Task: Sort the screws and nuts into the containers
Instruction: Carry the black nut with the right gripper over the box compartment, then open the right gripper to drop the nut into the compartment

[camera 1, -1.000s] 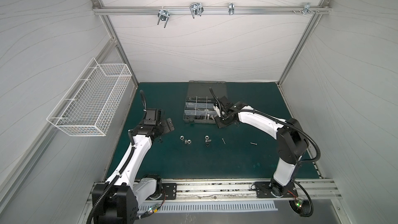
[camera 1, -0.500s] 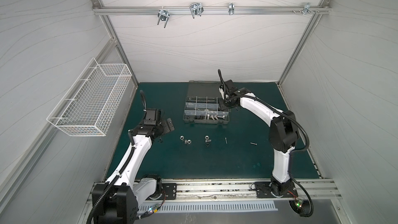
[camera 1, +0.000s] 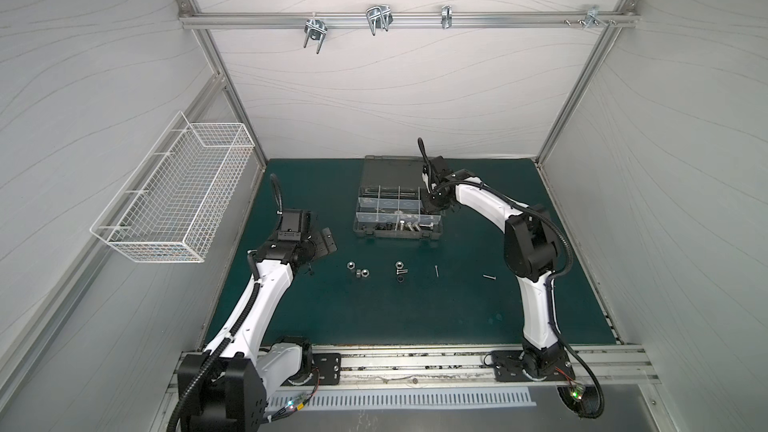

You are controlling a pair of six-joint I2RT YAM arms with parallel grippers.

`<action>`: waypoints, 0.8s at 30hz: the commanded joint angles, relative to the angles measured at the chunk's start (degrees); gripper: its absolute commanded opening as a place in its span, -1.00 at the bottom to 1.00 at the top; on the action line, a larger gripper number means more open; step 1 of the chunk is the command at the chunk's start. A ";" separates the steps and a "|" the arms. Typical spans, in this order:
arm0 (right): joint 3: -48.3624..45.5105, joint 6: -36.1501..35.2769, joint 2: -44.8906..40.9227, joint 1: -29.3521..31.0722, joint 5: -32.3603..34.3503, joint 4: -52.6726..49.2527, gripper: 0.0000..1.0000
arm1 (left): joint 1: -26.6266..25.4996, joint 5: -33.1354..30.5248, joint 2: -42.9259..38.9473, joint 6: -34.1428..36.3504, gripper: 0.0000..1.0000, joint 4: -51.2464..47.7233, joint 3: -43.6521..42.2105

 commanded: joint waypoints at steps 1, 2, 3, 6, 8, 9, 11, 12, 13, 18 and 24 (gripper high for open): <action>1.00 -1.10 1.38 -0.57 0.47 -0.89 -0.80 | 0.28 0.29 -0.45 -0.26 0.99 0.12 2.58; 0.94 -1.17 1.55 -0.59 0.23 -0.88 -0.73 | 0.34 0.29 -0.50 -0.26 0.99 0.12 2.56; 1.03 -1.12 1.60 -0.64 0.12 -0.89 -0.66 | 0.37 0.21 -0.53 -0.25 0.99 0.19 2.54; 1.03 -1.32 1.54 -0.68 -0.19 -1.20 -0.44 | 0.40 0.16 -0.53 -0.25 0.99 0.12 2.67; 0.94 -1.37 1.03 -0.68 -0.15 -1.55 -0.34 | 0.42 0.29 -0.32 -0.34 0.98 0.21 2.75; 0.78 -1.44 0.56 -0.69 -0.21 -1.64 -0.29 | 0.42 0.42 -0.28 -0.34 0.99 0.28 2.76; 0.42 -1.60 -0.34 -0.68 -0.32 -1.73 -0.21 | 0.42 0.77 -0.21 -0.30 0.99 0.37 2.76; 0.29 -1.71 -0.88 -0.68 -0.41 -1.72 -0.20 | 0.41 0.74 -0.09 -0.43 0.99 0.45 2.76; 0.23 -1.68 -1.34 -0.68 -0.45 -1.91 -0.19 | 0.41 0.80 -0.08 -0.43 0.99 0.43 2.76; -0.65 -1.12 -4.33 -0.49 -1.48 -2.02 -0.19 | 0.42 0.52 -0.21 -0.34 0.99 0.41 2.71; -6.09 -0.34 -11.23 1.69 -0.80 -0.97 -0.18 | 0.35 0.09 -0.47 -0.32 0.99 0.24 2.77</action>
